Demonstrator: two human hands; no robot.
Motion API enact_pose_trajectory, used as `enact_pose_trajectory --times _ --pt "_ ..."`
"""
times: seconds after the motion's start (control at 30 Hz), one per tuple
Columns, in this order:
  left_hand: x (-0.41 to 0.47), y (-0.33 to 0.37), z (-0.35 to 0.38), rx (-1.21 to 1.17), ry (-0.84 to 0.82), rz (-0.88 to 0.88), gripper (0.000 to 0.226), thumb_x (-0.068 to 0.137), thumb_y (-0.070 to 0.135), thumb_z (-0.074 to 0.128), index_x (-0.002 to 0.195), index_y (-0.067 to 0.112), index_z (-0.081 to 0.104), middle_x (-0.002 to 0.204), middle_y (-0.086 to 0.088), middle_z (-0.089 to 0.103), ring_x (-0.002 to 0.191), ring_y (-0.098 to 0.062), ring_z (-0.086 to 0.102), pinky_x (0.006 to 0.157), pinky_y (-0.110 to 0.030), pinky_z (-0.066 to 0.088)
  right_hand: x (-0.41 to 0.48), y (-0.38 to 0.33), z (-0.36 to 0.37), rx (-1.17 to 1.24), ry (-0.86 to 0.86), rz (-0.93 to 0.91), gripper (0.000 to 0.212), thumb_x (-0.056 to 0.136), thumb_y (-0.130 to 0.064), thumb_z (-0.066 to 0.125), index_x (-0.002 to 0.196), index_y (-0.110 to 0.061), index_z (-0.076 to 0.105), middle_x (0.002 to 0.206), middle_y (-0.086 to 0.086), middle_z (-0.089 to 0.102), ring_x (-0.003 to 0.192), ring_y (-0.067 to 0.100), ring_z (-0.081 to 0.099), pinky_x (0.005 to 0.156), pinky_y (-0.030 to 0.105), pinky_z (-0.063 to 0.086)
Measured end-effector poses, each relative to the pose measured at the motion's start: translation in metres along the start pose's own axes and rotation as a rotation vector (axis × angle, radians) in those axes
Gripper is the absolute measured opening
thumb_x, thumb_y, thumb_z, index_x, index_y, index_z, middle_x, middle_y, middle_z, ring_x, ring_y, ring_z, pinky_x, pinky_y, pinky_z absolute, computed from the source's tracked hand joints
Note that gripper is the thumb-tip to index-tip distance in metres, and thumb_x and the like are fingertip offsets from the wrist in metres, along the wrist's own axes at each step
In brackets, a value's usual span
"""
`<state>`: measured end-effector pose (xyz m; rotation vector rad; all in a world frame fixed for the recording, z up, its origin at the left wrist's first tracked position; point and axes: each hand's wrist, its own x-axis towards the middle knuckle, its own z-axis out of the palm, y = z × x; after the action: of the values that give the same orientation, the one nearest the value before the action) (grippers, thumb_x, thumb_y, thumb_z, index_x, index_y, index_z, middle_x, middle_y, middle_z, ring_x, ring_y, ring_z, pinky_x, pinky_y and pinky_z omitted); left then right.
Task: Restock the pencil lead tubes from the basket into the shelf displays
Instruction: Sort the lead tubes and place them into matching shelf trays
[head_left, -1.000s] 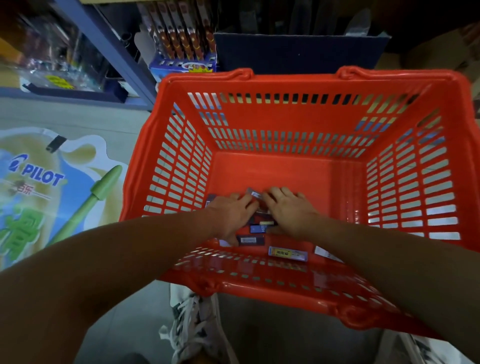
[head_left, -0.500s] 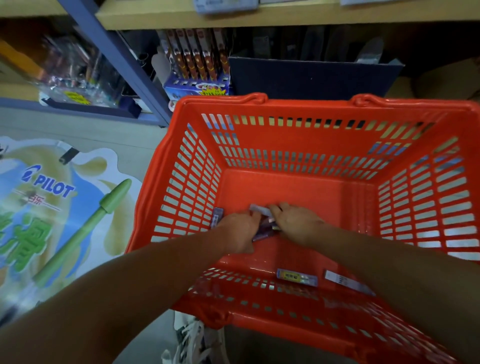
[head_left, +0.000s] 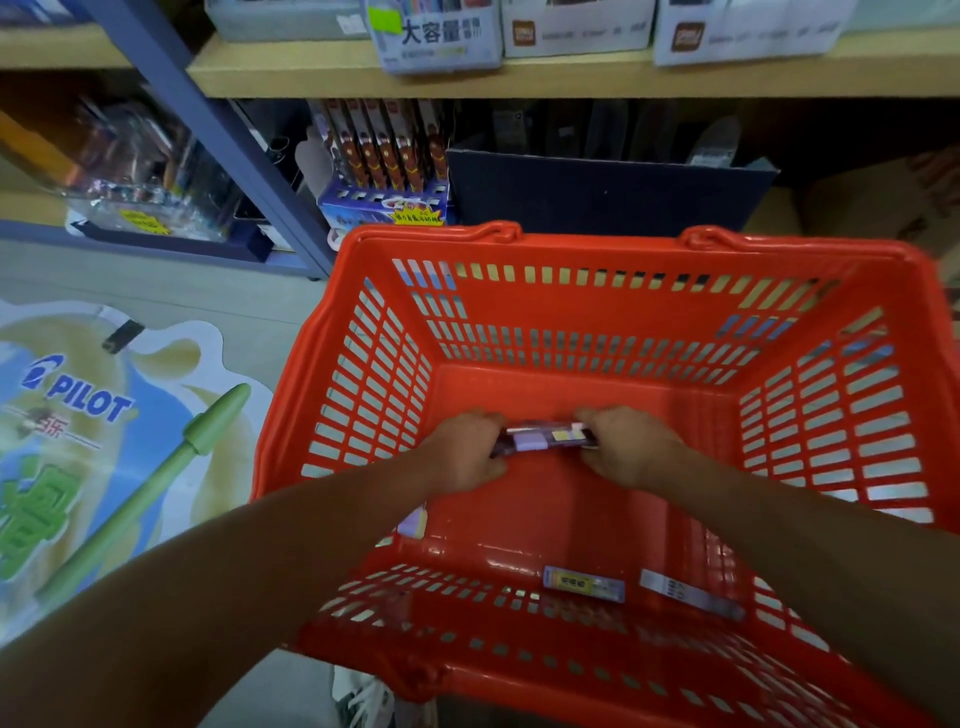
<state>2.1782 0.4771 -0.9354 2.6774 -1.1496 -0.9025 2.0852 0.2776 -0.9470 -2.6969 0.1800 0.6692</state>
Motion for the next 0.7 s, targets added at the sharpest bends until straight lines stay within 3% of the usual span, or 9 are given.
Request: enact_pose_trajectory --times 0.1,0.2,0.27,0.3,0.37,0.47,0.57,0.7 --pt "0.004 0.002 -0.024 -0.09 -0.006 -0.022 0.034 0.088 0.02 0.061 0.116 0.004 0.05 0.107 -0.014 0.06 0.101 -0.03 0.058 0.071 -0.028 0.036 0.0 0.005 -0.021 0.137 0.062 -0.001 0.009 0.091 -0.031 0.061 0.094 -0.022 0.059 0.1 0.007 0.07 0.102 0.03 0.063 0.07 0.031 0.037" --pt "0.002 0.005 -0.048 -0.225 0.027 -0.082 0.027 0.09 0.018 0.058 0.114 0.008 0.05 0.09 -0.004 0.055 0.095 -0.03 0.06 0.061 -0.026 0.031 -0.002 -0.001 -0.048 0.425 0.003 0.033 0.023 0.091 -0.024 0.066 0.074 -0.022 0.051 0.063 -0.006 0.055 0.064 0.016 0.061 0.049 0.022 0.032" --pt "-0.001 0.007 -0.065 -0.284 0.095 -0.098 0.022 0.089 0.022 0.062 0.106 0.01 0.055 0.088 -0.007 0.061 0.09 -0.03 0.063 0.061 -0.026 0.035 -0.007 -0.008 -0.067 0.704 -0.091 0.065 0.024 0.093 -0.025 0.064 0.072 -0.019 0.053 0.05 -0.007 0.051 0.038 0.01 0.047 0.04 0.021 0.033" --pt "-0.005 0.009 -0.075 -0.313 0.132 -0.099 0.023 0.088 0.027 0.066 0.102 0.011 0.056 0.086 -0.008 0.063 0.083 -0.028 0.065 0.06 -0.026 0.039 -0.01 -0.013 -0.077 0.816 -0.137 0.066 0.026 0.094 -0.026 0.063 0.072 -0.017 0.054 0.046 -0.007 0.051 0.034 0.009 0.042 0.038 0.021 0.032" --pt "-0.013 0.013 -0.098 -0.449 0.19 -0.1 0.028 0.087 0.032 0.07 0.1 0.01 0.058 0.07 -0.005 0.061 0.059 -0.02 0.061 0.05 -0.024 0.043 -0.015 -0.021 -0.096 0.959 -0.203 0.034 0.026 0.095 -0.029 0.062 0.076 -0.011 0.06 0.05 -0.001 0.054 0.036 0.01 0.04 0.039 0.021 0.03" --pt "-0.031 0.027 -0.141 -0.727 0.255 -0.054 0.02 0.09 0.025 0.067 0.1 0.011 0.059 0.052 0.002 0.048 0.034 -0.008 0.043 0.036 -0.016 0.033 -0.021 -0.034 -0.12 1.154 -0.317 -0.028 0.021 0.094 -0.028 0.061 0.102 -0.009 0.064 0.072 0.007 0.065 0.04 0.011 0.04 0.039 0.018 0.03" --pt "-0.049 0.045 -0.183 -0.825 0.303 0.035 0.015 0.09 0.022 0.066 0.101 0.012 0.062 0.047 0.008 0.053 0.036 -0.006 0.044 0.036 -0.018 0.035 -0.028 -0.049 -0.139 1.253 -0.411 -0.126 0.021 0.091 -0.029 0.059 0.102 -0.013 0.066 0.08 0.011 0.067 0.038 0.01 0.04 0.037 0.016 0.03" --pt "-0.068 0.058 -0.219 -0.8 0.348 0.059 0.014 0.087 0.02 0.07 0.088 0.007 0.065 0.049 0.002 0.056 0.039 -0.009 0.048 0.041 -0.019 0.039 -0.036 -0.063 -0.157 1.394 -0.389 -0.23 0.035 0.083 -0.034 0.06 0.108 -0.009 0.066 0.085 0.016 0.07 0.037 0.01 0.041 0.036 0.016 0.029"
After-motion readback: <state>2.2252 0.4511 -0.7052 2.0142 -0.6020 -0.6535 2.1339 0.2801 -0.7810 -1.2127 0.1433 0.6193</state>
